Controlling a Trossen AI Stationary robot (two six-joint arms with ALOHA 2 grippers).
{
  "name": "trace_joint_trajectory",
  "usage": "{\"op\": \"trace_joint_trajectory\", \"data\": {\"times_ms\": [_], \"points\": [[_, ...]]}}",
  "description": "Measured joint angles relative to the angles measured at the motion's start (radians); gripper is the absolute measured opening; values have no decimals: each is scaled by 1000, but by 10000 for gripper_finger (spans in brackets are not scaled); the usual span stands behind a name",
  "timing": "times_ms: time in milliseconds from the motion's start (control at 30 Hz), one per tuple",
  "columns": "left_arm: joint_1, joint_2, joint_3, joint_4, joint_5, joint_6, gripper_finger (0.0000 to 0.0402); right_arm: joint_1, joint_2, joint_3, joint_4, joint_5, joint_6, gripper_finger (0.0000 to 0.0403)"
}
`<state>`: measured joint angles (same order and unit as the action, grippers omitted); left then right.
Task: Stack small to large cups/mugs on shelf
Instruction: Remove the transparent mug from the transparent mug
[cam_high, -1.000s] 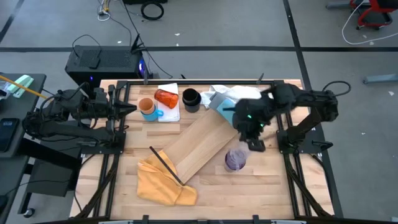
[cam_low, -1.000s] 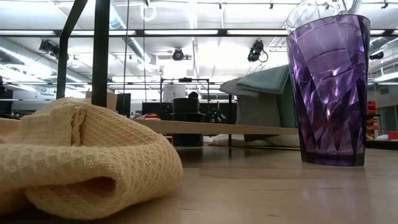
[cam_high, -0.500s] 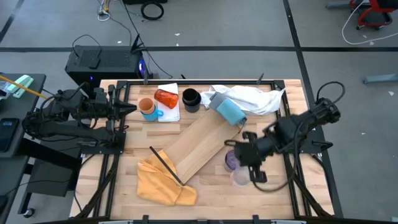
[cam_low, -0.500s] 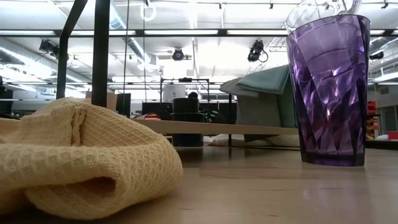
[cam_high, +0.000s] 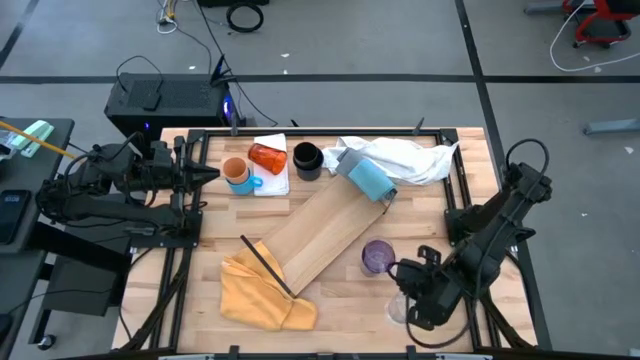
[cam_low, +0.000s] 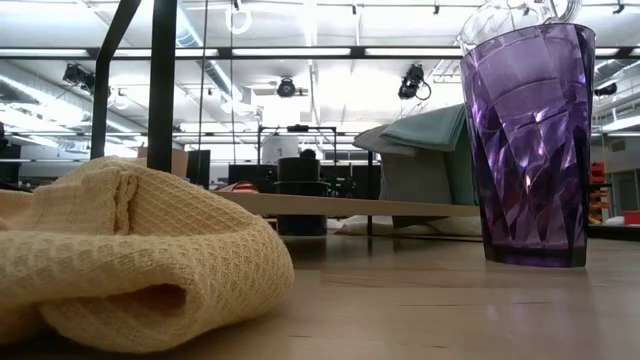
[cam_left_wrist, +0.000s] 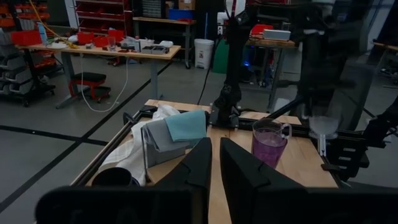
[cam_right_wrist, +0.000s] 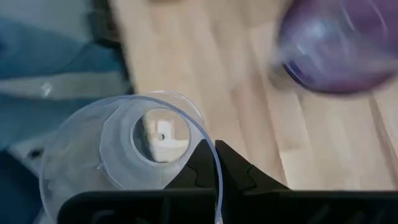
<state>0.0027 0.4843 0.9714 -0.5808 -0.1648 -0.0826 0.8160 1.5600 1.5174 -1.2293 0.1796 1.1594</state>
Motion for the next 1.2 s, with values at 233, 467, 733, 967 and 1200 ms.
{"op": "trace_joint_trajectory", "data": {"times_ms": [233,467,733,967,1200], "points": [[0,0,0,0,0,-1,38,65,0,-183,197,5,197,0],[0,0,0,0,0,-2,41,75,0,-342,225,12,396,0],[0,0,0,0,0,-1,36,53,-1,-476,209,32,469,0],[0,0,0,0,0,-10,43,50,0,-513,235,30,465,0],[0,0,0,0,0,-10,35,50,0,-537,303,29,464,0]]}}
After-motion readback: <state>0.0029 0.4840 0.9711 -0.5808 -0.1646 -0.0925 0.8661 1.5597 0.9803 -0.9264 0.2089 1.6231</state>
